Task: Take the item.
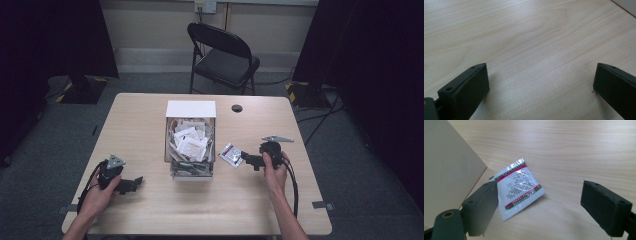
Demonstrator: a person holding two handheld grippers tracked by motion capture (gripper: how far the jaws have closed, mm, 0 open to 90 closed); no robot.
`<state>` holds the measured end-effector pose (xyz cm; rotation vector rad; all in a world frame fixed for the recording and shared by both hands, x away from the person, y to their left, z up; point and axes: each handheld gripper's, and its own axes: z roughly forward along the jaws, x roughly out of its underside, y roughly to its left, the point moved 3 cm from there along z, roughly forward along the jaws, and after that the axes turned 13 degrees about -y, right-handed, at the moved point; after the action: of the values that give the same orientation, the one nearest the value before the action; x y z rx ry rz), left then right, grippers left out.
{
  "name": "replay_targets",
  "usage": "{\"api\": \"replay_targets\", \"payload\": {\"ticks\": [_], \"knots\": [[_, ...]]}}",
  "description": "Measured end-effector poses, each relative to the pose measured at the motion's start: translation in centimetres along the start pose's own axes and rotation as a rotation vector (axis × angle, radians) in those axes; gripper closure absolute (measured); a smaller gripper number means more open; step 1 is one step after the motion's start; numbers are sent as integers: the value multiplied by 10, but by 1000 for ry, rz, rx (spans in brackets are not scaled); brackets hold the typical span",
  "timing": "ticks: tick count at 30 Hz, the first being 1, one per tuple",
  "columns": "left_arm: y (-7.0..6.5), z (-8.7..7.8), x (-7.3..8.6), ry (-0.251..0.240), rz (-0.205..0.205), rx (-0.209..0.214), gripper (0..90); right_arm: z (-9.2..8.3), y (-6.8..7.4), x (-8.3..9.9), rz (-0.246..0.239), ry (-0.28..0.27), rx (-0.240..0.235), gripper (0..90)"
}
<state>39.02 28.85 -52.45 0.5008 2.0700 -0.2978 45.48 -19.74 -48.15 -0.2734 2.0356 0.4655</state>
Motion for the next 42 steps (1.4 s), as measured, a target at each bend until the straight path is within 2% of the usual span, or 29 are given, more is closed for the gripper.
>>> {"api": "replay_targets", "payload": {"ticks": [3,9,13,22,37,42], "knots": [[0,0,0,0,0,0,0,-8,-1,0,-17,3,9,145],[0,0,0,-3,-4,-2,0,-25,-4,2,-24,-27,25,144],[-1,0,0,-3,-5,-1,0,-36,-9,9,-48,-15,54,144],[0,0,0,-1,-2,0,0,-62,-18,18,-45,-6,78,145],[-1,0,0,-3,-6,-2,0,-96,-49,44,-38,27,154,146],[-1,0,0,-3,-6,-2,0,-101,-59,56,-36,68,181,147]]}}
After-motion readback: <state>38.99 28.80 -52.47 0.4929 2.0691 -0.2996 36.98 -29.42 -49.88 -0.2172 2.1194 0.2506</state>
